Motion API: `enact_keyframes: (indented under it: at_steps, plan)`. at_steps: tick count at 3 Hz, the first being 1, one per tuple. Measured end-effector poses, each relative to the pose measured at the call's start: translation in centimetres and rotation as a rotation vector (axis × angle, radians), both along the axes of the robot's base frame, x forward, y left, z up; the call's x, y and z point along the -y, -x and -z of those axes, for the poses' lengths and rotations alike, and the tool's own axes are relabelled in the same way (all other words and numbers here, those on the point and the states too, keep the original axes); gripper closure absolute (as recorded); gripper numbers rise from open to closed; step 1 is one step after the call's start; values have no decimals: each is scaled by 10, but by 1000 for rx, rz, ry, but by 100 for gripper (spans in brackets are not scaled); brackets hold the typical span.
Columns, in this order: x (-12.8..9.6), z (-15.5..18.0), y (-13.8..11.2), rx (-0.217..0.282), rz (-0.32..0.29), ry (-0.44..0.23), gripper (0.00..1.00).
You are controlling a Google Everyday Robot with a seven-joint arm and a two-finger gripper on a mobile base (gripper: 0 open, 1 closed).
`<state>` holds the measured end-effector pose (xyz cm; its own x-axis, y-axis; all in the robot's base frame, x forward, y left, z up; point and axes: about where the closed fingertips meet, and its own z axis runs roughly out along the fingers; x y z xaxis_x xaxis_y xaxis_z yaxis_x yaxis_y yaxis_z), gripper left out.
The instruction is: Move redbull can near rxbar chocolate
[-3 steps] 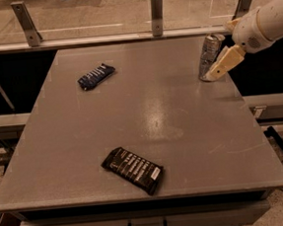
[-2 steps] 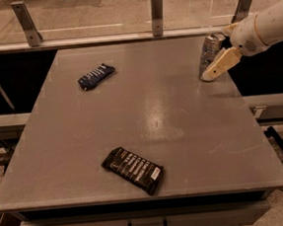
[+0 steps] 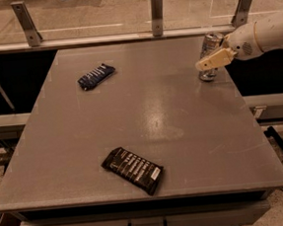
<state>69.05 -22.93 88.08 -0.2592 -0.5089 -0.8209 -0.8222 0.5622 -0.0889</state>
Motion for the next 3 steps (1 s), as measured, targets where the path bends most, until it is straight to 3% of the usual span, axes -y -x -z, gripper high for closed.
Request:
enact_keyframes:
  at_steps: [1, 2, 3]
  plan:
    - [-16, -6, 2, -19, -50, -85, 65]
    - [-33, -41, 12, 23, -127, -149, 87]
    - [-35, -40, 11, 20, -129, -150, 100]
